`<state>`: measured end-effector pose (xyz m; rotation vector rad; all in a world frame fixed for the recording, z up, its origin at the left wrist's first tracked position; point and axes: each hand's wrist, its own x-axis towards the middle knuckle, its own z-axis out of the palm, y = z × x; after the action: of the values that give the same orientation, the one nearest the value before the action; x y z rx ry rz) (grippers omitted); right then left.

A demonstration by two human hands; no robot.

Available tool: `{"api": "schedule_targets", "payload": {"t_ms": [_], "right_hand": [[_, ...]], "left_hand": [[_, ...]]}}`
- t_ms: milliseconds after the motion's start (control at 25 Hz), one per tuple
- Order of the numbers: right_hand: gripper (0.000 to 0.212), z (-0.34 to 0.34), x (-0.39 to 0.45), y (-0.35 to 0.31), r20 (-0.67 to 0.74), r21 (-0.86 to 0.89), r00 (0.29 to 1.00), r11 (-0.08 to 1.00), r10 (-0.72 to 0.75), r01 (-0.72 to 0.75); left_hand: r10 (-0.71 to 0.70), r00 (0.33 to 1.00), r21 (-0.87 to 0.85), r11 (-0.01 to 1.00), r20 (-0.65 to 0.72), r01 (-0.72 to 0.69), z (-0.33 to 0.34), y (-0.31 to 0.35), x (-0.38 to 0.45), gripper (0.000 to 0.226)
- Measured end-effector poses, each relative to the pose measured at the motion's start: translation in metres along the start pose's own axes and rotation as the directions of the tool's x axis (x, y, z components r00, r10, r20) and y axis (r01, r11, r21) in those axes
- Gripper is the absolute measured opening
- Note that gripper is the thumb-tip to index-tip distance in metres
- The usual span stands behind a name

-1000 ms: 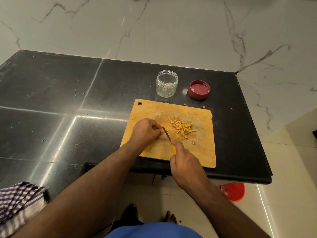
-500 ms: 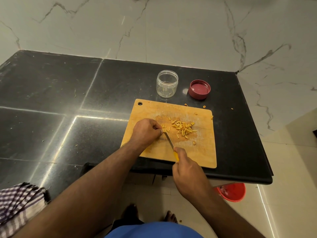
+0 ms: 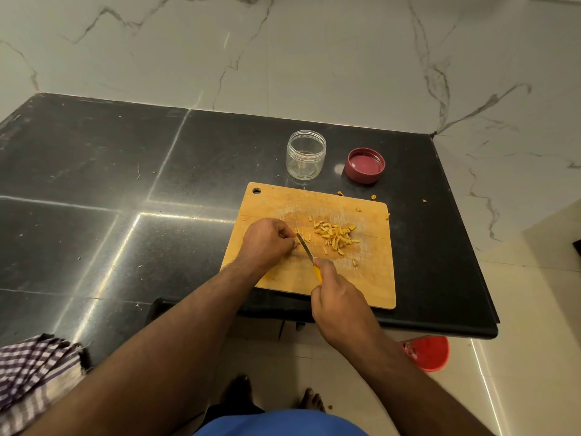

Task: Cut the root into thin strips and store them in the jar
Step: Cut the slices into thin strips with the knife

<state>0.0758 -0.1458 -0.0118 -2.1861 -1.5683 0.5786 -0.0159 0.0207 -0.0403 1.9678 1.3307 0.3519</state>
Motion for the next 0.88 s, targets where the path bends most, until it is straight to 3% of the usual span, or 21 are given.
{"api": "schedule_targets", "payload": {"t_ms": [400,600,880], "right_hand": [[0.041,-0.001,-0.013,0.004,0.05,0.037,0.999,0.999,0.008,-0.009],[0.042,-0.007,-0.028,0.009,-0.013,0.037,1.0,0.999,0.018,-0.017],[0.044,-0.004,-0.005,0.001,0.007,0.046,1.0,0.999,0.001,-0.001]], "left_hand": [[-0.01,1.0,-0.003,1.0,-0.002,0.01,0.0,0.0,0.0,0.007],[-0.01,1.0,-0.003,1.0,0.007,0.01,0.0,-0.001,0.001,0.009],[0.0,1.0,0.01,1.0,0.003,0.0,0.0,0.0,0.0,0.009]]}}
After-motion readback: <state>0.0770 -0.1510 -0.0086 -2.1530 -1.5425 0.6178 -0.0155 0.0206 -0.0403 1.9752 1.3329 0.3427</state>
